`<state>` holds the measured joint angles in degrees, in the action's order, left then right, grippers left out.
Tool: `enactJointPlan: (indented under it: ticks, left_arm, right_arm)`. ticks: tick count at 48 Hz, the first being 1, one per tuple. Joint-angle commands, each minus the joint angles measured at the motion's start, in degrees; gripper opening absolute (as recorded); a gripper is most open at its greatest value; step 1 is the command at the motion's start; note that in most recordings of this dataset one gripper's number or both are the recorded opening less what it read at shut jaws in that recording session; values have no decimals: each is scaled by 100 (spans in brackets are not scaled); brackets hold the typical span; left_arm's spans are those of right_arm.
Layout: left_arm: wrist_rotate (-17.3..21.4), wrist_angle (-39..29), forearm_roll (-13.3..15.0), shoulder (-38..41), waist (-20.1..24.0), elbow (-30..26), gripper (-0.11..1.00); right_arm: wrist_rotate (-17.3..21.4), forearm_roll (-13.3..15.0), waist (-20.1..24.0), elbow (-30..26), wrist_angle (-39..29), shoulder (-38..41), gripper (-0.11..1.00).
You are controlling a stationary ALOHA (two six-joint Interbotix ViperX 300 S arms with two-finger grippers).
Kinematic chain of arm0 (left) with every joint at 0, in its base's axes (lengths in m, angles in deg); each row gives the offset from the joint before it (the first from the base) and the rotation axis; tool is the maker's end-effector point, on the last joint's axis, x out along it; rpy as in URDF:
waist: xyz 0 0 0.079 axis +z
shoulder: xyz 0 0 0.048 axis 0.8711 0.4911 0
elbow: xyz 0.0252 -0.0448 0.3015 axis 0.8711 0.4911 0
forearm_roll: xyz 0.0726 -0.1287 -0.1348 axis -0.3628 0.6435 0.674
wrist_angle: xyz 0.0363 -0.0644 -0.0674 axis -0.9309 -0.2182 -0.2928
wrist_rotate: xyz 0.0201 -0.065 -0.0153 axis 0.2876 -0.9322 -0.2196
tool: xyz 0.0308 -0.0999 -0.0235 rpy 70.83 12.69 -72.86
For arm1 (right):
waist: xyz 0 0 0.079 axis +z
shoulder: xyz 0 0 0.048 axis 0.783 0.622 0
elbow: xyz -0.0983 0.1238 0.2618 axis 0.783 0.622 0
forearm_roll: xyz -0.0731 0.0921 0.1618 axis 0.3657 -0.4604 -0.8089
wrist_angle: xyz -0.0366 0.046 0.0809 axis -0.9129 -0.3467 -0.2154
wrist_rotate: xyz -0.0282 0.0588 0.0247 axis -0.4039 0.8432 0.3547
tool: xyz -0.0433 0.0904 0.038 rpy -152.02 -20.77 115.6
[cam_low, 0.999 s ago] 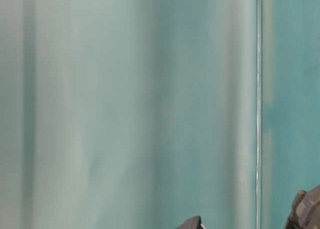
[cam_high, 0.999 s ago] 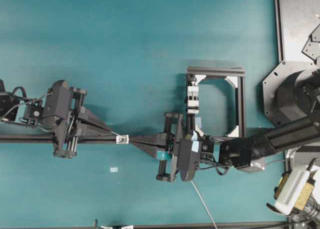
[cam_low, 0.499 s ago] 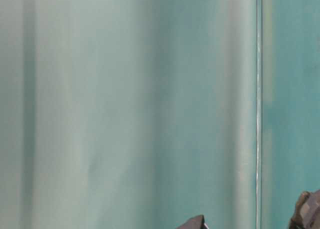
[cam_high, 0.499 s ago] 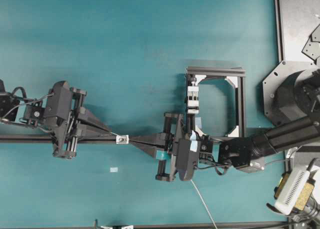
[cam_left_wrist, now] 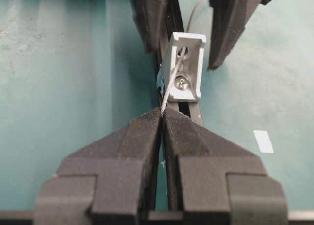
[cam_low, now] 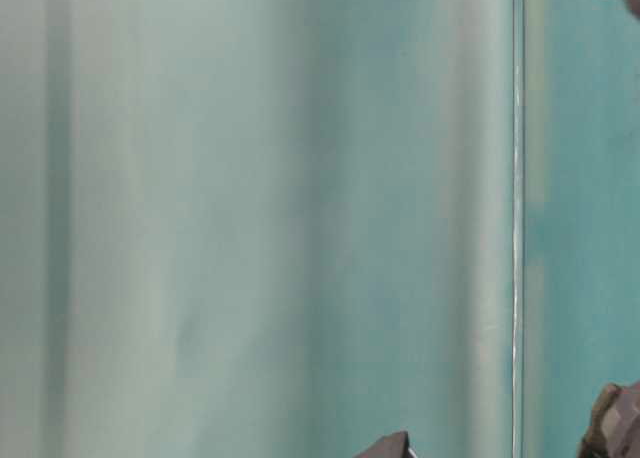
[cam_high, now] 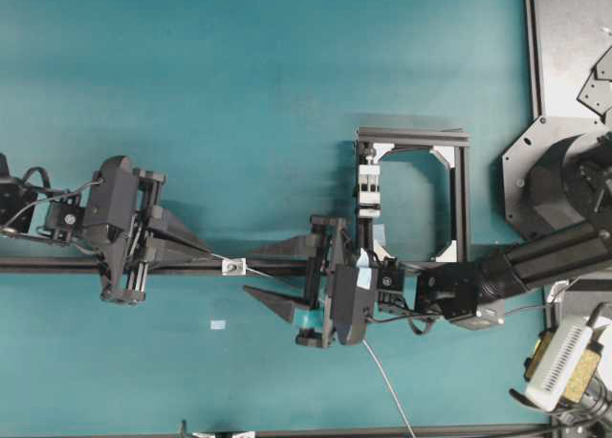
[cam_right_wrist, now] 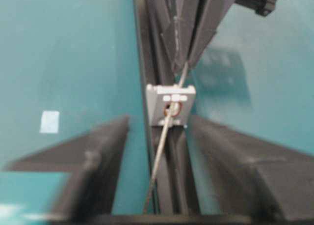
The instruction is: Insert the wire into the hole on the right side and pull it with the left arm.
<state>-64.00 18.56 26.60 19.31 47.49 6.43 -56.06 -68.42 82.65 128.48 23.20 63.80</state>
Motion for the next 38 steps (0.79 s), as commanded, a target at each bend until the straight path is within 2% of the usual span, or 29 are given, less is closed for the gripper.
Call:
enactJointPlan:
  ticks: [1, 3, 11, 38]
  left_arm:
    - [0, 35, 9, -149, -18, -44, -10]
    - [0, 35, 9, -158, -9, -35, -10]
    - [0, -18, 9, -246, -18, 18, -10]
    - [0, -554, 9, -1397, -229, 888, -10]
  right_arm:
    - [-53, 18, 53, -70, -9, -281, 84]
    - [-114, 9, 79, -70, -35, -316, 88]
    - [-264, 18, 105, -26, -202, -448, 88]
    - [-264, 18, 105, 9, -229, -457, 87]
